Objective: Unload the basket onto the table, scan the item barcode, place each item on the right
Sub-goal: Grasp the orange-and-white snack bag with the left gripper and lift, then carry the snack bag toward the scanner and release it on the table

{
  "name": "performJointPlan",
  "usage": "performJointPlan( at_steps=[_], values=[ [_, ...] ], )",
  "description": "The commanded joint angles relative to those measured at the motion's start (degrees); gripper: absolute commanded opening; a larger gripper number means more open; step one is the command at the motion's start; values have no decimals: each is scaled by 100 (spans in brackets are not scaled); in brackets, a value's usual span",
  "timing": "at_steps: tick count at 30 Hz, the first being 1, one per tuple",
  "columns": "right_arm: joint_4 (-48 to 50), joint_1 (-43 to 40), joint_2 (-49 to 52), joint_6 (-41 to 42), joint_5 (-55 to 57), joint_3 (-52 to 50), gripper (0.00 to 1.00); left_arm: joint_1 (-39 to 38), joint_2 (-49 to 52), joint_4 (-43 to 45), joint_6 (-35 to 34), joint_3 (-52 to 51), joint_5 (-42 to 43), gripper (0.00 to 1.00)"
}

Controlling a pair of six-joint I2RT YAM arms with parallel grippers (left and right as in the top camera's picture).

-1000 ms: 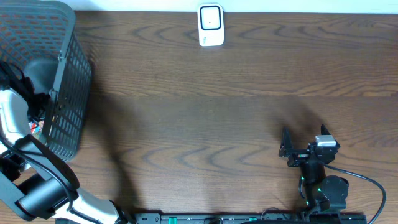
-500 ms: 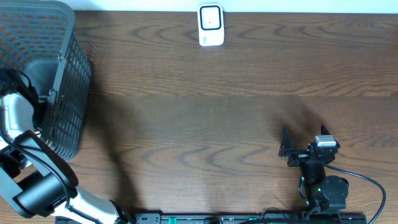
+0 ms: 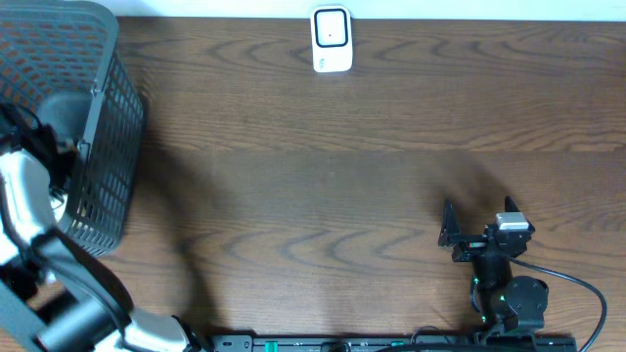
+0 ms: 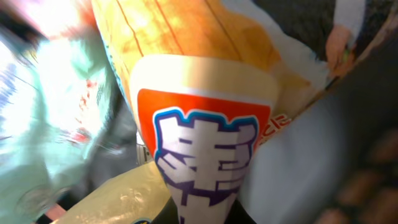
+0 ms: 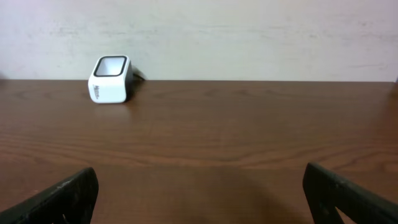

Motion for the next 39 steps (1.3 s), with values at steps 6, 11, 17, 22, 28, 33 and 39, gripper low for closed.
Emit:
performJointPlan(
  at_steps=[6, 11, 17, 22, 28, 33, 39],
  values=[
    [-28, -24, -20, 57, 31, -4, 99, 26, -2297, 1506, -1508, 334, 704, 7],
    [-28, -24, -20, 57, 31, -4, 99, 24, -3377, 2406, -2592, 332, 977, 7],
    [-28, -24, -20, 55, 31, -4, 99, -9, -4044, 2599, -3821, 332, 2330, 7],
    [-28, -24, -20, 57, 28, -4, 99, -391, -4100, 2599, -4640, 332, 3220, 7],
    [-28, -24, -20, 57, 31, -4, 99, -1438, -3818, 2457, -4704, 330, 3727, 7],
    [-28, -24, -20, 55, 28, -4, 99, -2844, -3220, 1875, -4693, 330, 3720, 7],
    [-28, -24, -20, 57, 31, -4, 99, -4186, -2245, 1453, -4548, 326, 3250, 7]
  ],
)
